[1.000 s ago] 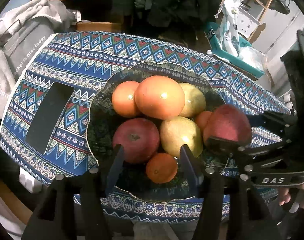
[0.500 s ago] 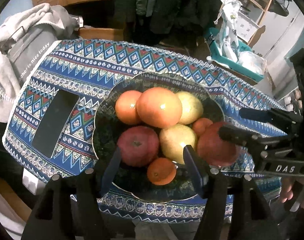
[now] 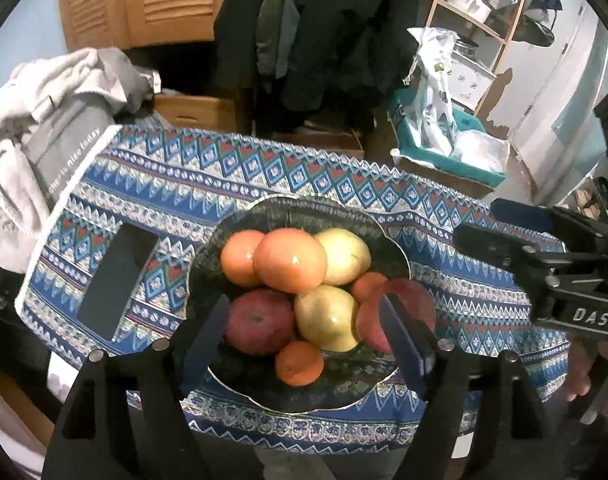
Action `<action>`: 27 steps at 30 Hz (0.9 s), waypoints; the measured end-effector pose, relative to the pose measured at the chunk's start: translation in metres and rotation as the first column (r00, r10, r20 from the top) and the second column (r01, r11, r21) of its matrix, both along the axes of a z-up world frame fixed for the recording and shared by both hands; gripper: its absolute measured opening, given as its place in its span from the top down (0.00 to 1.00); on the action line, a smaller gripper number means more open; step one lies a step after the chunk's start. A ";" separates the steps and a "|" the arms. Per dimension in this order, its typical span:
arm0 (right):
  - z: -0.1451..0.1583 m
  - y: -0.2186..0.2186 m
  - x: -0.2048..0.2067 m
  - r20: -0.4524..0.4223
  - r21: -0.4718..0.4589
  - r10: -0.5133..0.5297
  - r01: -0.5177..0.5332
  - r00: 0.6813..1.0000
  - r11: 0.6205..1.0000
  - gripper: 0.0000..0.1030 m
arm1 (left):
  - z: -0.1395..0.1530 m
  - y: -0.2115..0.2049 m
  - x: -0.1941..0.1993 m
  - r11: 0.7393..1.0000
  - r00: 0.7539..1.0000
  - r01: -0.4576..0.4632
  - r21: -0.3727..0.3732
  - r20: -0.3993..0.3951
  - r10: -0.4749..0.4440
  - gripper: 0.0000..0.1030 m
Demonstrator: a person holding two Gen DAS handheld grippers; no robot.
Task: Organize fruits
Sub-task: 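Lift both open tools back from the plate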
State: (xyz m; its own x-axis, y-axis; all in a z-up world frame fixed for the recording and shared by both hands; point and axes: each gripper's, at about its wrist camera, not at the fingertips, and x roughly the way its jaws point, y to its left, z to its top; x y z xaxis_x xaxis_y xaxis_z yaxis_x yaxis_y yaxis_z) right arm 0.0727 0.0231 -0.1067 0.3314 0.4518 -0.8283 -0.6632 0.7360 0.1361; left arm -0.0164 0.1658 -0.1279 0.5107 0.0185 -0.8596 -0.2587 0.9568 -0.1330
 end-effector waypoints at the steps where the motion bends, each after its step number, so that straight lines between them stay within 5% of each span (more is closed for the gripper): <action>1: 0.005 -0.002 -0.001 0.015 0.006 -0.007 0.006 1.000 1.000 0.24 | 0.003 0.000 0.000 1.000 1.000 0.000 0.002 0.005 0.000 0.24; 10: 0.047 -0.019 -0.011 0.145 0.053 -0.058 0.050 0.988 0.997 0.22 | 0.033 -0.016 0.002 0.999 0.997 0.028 0.030 0.074 -0.030 0.19; 27: 0.082 -0.063 -0.020 0.233 0.112 -0.153 0.130 0.960 0.985 0.21 | 0.091 -0.034 -0.004 0.997 0.976 0.034 0.074 0.214 -0.049 0.03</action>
